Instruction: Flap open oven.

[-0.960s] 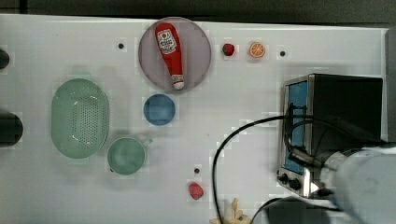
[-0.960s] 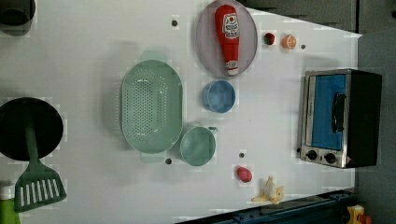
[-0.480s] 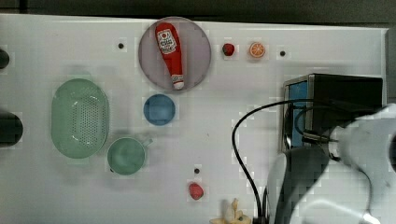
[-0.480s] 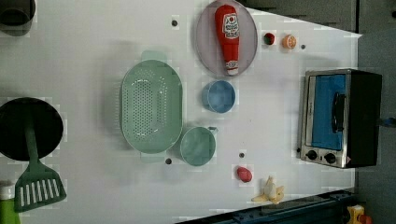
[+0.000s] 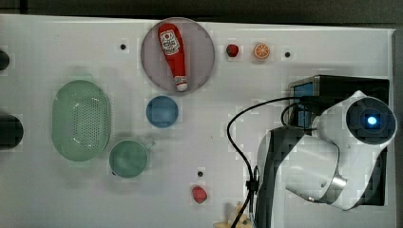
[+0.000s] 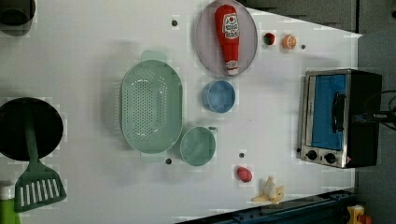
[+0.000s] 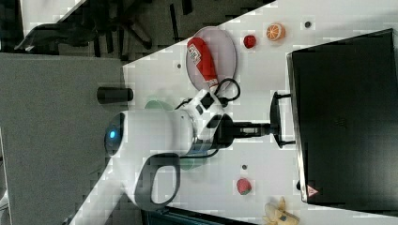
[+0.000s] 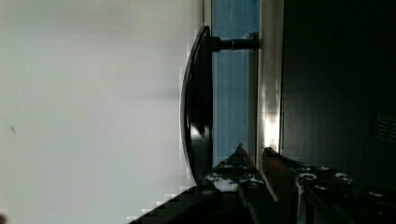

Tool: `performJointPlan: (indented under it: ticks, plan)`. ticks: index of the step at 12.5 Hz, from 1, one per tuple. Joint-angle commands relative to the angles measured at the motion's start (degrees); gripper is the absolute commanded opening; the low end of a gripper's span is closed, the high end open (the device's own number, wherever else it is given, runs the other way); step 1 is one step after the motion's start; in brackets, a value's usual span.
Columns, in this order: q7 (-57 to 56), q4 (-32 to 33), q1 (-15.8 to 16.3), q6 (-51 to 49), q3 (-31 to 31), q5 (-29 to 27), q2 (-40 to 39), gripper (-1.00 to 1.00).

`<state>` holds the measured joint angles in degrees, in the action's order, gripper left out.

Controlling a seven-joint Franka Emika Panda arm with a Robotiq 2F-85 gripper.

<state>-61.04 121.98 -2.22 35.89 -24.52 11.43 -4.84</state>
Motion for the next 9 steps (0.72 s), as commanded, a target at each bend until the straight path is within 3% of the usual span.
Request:
performJointPlan:
  ticks: [1, 4, 9]
  plan:
    - [-2.6, 2.7, -0.1, 5.9, -0.7, 0.1, -1.3, -0.65]
    - [-2.5, 4.6, -0.1, 12.5, -0.8, 0.1, -3.7, -0.65]
    - [-0.1, 5.4, 0.3, 12.9, -0.6, 0.5, -5.0, -0.65]
